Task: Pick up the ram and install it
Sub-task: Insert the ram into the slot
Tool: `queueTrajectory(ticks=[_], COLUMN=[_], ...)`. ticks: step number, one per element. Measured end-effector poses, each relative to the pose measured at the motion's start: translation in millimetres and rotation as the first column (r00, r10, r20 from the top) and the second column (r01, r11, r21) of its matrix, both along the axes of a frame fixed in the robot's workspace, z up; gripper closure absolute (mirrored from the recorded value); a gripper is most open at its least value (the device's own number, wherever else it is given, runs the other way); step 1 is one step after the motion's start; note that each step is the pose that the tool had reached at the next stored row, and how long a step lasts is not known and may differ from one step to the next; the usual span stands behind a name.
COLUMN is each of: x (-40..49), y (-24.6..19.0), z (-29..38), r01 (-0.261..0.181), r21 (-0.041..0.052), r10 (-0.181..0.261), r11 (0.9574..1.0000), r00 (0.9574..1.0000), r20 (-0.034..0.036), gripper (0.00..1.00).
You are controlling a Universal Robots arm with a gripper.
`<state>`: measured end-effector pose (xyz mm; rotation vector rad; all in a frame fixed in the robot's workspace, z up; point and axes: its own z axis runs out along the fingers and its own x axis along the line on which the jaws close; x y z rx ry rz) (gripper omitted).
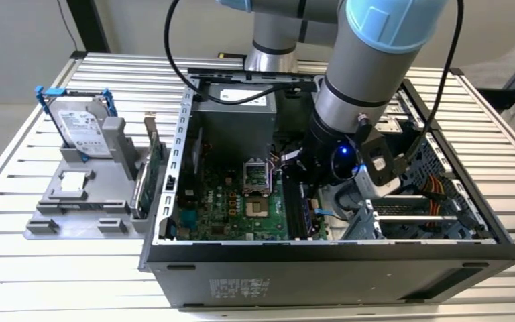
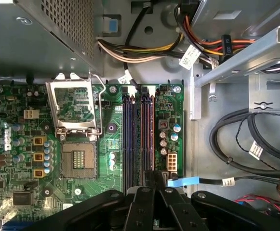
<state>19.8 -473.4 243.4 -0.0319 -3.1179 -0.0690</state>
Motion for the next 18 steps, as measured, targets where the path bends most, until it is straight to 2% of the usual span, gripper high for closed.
queueTrajectory(ticks=[2, 5, 9, 13, 15, 18], x=[0.0, 0.0, 0.0, 0.0, 0.0, 0.0], y=[0.0, -0.1, 0.0, 0.0, 0.0, 0.0], z=[0.1, 0.2, 0.1, 0.0, -0.1, 0.0], r01=[-0.002, -0.045, -0.117, -0.190, -0.224, -0.278], r21=[0.0000, -0.0002, -0.0001, -0.0001, 0.0000, 0.0000], r10=[0.002, 0.045, 0.117, 0.190, 0.224, 0.278], r11=[1.0000, 0.9990, 0.9931, 0.9819, 0.9745, 0.9606], r00=[1.0000, 0.9990, 0.9931, 0.9819, 0.9745, 0.9606], r20=[0.0000, 0.0003, 0.0003, 0.0004, 0.0003, 0.0003], gripper=[1.00, 1.00, 1.00, 1.00, 1.00, 1.00])
